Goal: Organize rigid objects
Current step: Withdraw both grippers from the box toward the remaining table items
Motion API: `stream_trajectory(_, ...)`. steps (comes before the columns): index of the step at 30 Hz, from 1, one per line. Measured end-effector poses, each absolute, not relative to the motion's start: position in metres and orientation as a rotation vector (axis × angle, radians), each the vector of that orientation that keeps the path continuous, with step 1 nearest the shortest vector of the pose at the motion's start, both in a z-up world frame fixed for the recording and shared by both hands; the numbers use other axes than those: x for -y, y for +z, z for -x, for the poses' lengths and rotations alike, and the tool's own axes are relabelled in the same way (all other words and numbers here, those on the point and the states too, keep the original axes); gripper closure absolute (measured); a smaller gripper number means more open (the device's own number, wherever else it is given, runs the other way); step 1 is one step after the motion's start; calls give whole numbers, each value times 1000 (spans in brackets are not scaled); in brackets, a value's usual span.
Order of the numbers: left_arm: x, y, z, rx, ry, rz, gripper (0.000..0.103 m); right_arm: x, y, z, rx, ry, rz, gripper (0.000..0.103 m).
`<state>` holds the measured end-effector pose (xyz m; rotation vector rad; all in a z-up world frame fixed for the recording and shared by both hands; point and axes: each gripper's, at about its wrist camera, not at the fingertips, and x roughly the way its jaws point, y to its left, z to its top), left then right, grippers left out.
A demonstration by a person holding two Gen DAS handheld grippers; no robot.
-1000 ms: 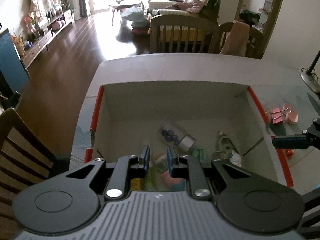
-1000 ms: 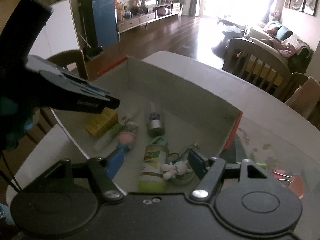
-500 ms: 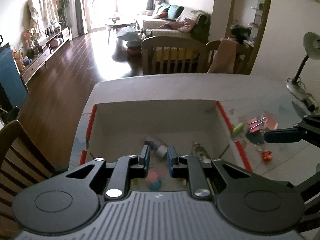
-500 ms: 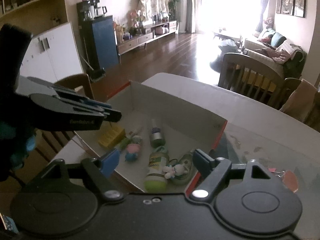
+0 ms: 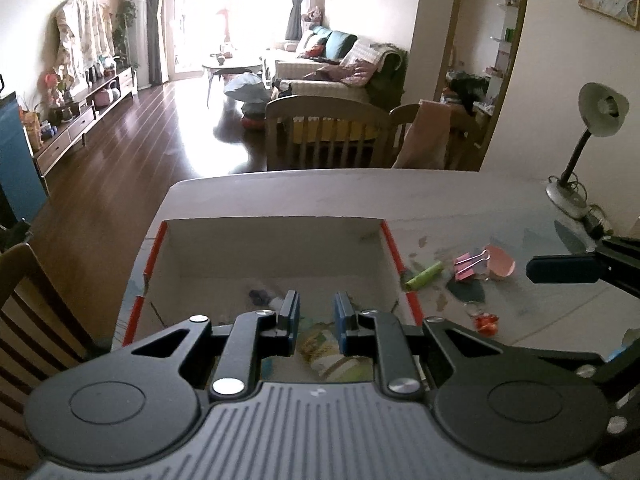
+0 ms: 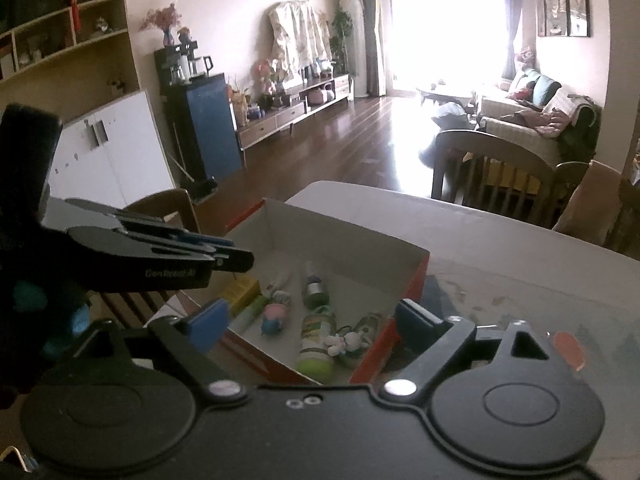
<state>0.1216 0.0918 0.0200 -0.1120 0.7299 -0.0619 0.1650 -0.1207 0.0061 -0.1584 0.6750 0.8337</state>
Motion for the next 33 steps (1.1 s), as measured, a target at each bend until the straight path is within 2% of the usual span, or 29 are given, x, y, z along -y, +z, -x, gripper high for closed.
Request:
stream_trajectory(3, -83, 22, -117, -715, -61, 116, 83, 141, 8, -160, -643, 818, 123, 8)
stream_trajectory(6, -74, 22, -114, -706, -65, 127, 53, 164, 3, -156, -632, 786, 97, 5)
stream_trajectory(7, -71, 22, -113, -701, -66, 131, 40, 172, 1, -156, -634, 775, 93, 5)
stream_trajectory(14, -40, 15, -111, -697, -78, 122, 37, 222, -13, -158, -654, 696, 67, 1)
stream_trajectory(17, -24, 14, -114, -689, -88, 112, 28, 241, -19, -163, -669, 666, 59, 1)
stream_trajectory(21, -5, 11, -121, -685, -104, 114, 25, 259, -26, -172, -688, 643, 54, 1)
stream_trajectory(23, 5, 9, -125, -685, -107, 113, 17, 267, -30, -174, -693, 644, 57, 1)
stream_trajectory(29, 35, 0, -147, -700, -131, 123, 16, 285, -40, -187, -709, 658, 97, 1)
stream_trajectory(33, 57, -8, -166, -708, -134, 119, 3, 289, -52, -199, -728, 678, 134, 1)
